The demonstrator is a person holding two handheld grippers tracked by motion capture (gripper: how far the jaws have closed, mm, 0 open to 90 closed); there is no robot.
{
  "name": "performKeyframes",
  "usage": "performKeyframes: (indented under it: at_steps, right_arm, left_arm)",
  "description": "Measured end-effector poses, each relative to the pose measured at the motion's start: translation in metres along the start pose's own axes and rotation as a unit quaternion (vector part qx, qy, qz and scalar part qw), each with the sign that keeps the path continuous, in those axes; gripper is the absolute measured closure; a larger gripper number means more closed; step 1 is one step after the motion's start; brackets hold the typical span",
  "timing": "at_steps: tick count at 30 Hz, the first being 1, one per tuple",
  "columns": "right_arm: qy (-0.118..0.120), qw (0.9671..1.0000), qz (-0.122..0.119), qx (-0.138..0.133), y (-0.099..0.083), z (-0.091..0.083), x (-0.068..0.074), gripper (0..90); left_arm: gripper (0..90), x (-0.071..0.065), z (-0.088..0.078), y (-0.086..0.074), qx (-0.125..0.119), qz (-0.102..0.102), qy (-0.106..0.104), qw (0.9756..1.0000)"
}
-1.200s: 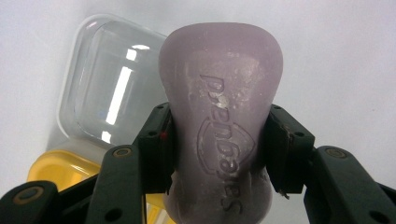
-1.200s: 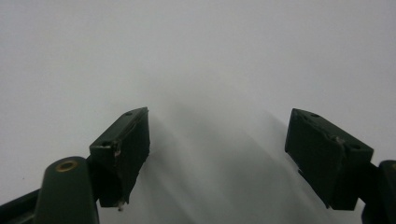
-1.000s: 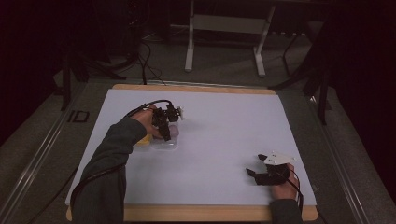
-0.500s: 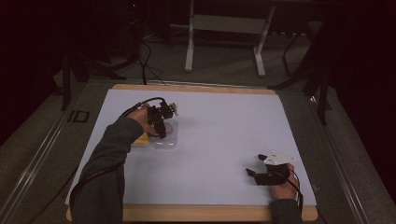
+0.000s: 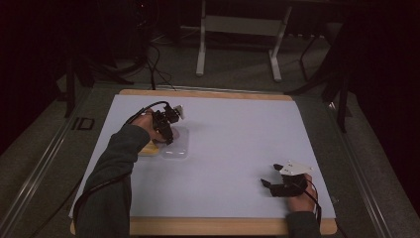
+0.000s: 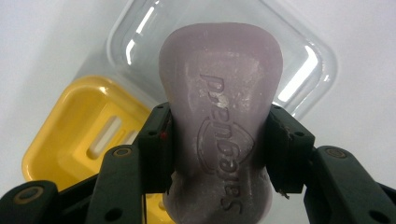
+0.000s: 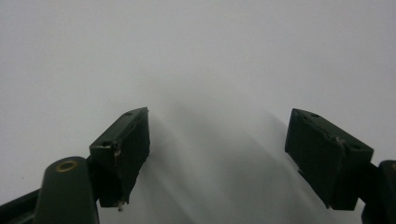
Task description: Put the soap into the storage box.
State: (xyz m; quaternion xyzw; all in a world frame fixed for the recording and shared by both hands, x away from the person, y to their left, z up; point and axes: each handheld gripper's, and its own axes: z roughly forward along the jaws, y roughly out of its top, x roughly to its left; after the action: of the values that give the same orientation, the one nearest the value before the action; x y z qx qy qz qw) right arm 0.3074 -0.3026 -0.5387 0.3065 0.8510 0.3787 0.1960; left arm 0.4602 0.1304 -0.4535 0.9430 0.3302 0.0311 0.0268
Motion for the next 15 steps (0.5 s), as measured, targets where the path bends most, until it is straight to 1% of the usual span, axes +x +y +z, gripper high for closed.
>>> performKeyframes:
  at_steps: [3, 5, 8, 9, 11, 15]
  right_arm:
    - [0.000, 1.0000, -0.001, 0.000, 0.000, 0.000, 0.000, 21.8]
    - [0.000, 1.0000, -0.001, 0.000, 0.000, 0.000, 0.000, 21.8]
    - [0.000, 1.0000, 0.000, 0.000, 0.000, 0.000, 0.000, 21.9]
    - [0.000, 1.0000, 0.000, 0.000, 0.000, 0.000, 0.000, 21.8]
    - [0.000, 1.0000, 0.000, 0.000, 0.000, 0.000, 0.000, 21.9]
    - [-0.001, 1.0000, -0.001, 0.000, 0.000, 0.000, 0.000, 21.8]
  left_arm:
    - [50.0, 0.003, 0.001, -0.002, -0.002, -0.016, -0.001, 0.9999]
    - [50.0, 0.006, 0.002, -0.004, -0.003, -0.025, -0.005, 0.9997]
    - [50.0, 0.010, 0.002, -0.006, -0.001, -0.035, -0.001, 0.9994]
    - [50.0, 0.011, 0.001, -0.007, -0.002, -0.042, -0.002, 0.9991]
    - [50.0, 0.013, 0.001, -0.008, -0.003, -0.047, -0.002, 0.9989]
    - [50.0, 0.015, -0.001, -0.010, -0.006, -0.065, 0.002, 0.9978]
